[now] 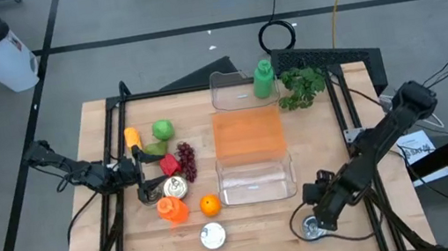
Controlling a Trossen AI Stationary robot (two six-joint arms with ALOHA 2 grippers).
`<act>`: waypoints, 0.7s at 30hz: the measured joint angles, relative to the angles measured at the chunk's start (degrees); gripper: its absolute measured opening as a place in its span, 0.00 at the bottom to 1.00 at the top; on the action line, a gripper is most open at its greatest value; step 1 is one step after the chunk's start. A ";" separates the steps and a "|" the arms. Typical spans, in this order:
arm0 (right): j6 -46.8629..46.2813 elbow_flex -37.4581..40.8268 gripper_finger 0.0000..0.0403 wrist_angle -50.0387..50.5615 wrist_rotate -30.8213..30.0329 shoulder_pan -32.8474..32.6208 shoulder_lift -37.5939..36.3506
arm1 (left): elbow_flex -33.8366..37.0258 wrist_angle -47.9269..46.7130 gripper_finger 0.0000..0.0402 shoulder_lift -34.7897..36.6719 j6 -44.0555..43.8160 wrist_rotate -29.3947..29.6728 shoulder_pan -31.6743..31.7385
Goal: Pick & Place Food Item
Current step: Put the right green tuna can into the orange bin
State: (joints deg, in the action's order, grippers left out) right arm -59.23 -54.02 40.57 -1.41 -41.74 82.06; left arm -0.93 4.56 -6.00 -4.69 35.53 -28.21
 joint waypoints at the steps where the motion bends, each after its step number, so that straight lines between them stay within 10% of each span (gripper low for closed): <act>1: 0.08 0.00 0.71 -0.01 0.00 0.00 0.40 | 0.00 0.00 0.83 0.01 0.00 0.00 -0.01; 21: -1.15 0.27 0.71 -0.04 0.17 -0.98 2.20 | 0.00 0.00 0.83 0.01 -0.01 0.00 -0.02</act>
State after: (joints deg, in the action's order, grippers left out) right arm -60.39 -53.74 40.53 -1.23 -42.72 84.26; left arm -0.93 4.56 -5.99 -4.70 35.53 -28.23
